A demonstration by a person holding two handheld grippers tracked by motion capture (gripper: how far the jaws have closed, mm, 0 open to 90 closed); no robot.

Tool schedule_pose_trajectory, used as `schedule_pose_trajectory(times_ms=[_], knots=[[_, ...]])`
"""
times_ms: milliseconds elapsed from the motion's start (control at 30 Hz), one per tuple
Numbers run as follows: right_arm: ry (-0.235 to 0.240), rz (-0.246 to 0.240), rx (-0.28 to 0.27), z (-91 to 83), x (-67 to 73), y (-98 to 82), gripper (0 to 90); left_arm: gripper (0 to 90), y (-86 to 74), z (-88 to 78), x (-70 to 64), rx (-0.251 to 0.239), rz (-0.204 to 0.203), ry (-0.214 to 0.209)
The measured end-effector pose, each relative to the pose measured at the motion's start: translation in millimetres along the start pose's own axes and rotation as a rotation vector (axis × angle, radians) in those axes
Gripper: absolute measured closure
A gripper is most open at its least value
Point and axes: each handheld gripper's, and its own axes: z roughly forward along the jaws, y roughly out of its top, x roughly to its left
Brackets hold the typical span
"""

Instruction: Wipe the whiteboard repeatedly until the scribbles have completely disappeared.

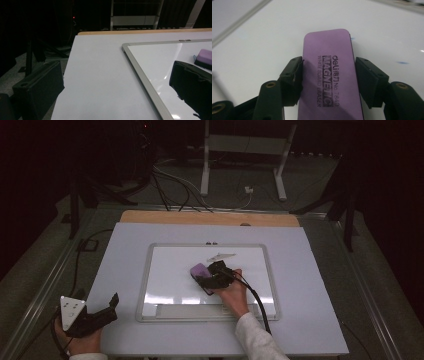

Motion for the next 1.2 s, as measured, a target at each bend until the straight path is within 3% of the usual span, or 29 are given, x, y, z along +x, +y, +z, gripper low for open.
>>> schedule_pose_trajectory(times_ms=[33, 167, 267, 433, 533, 633, 900, 967, 1067, 1200], knots=[[0.024, -0.018, 0.005, 0.6, 5.3, -0.8, 41.8, 0.2, 0.1, -0.1, -0.1, 0.001, 0.002, 0.000], [0.042, -0.057, 0.012, 0.9, 13.6, -1.4, 41.7, 0.2, -0.2, 0.1, 0.3, 0.002, 0.000, 0.000], [0.035, -0.030, 0.012, 0.7, 6.8, -0.4, 41.7, 0.2, -0.1, -0.5, 1.0, 0.000, -0.002, 0.000], [-0.054, 0.052, 0.006, -4.4, -16.8, 1.9, 41.7, 0.2, -0.2, -0.3, 1.3, 0.001, -0.003, -0.001], [-0.076, 0.085, 0.005, -7.0, -25.6, 2.0, 41.7, 0.2, -0.2, 0.1, 1.0, 0.002, -0.003, -0.002], [-0.081, 0.067, 0.006, -7.3, -21.4, 1.4, 41.8, 0.2, -0.2, 0.1, 0.8, 0.002, -0.003, -0.002], [0.034, -0.064, 0.024, -5.1, 16.3, -5.8, 41.7, 0.2, -0.1, 0.0, 0.1, 0.002, -0.001, -0.003], [0.035, -0.082, 0.024, -5.3, 20.8, -6.6, 41.8, 0.2, -0.2, 0.0, 0.2, 0.002, -0.001, -0.003], [0.031, -0.044, 0.021, -5.2, 13.1, -6.0, 41.8, 0.2, -0.2, -0.4, 0.6, 0.001, -0.002, -0.001], [-0.047, 0.019, 0.014, -9.2, -7.1, -3.8, 41.8, 0.2, -0.4, -0.5, 1.3, 0.002, -0.004, 0.000]])
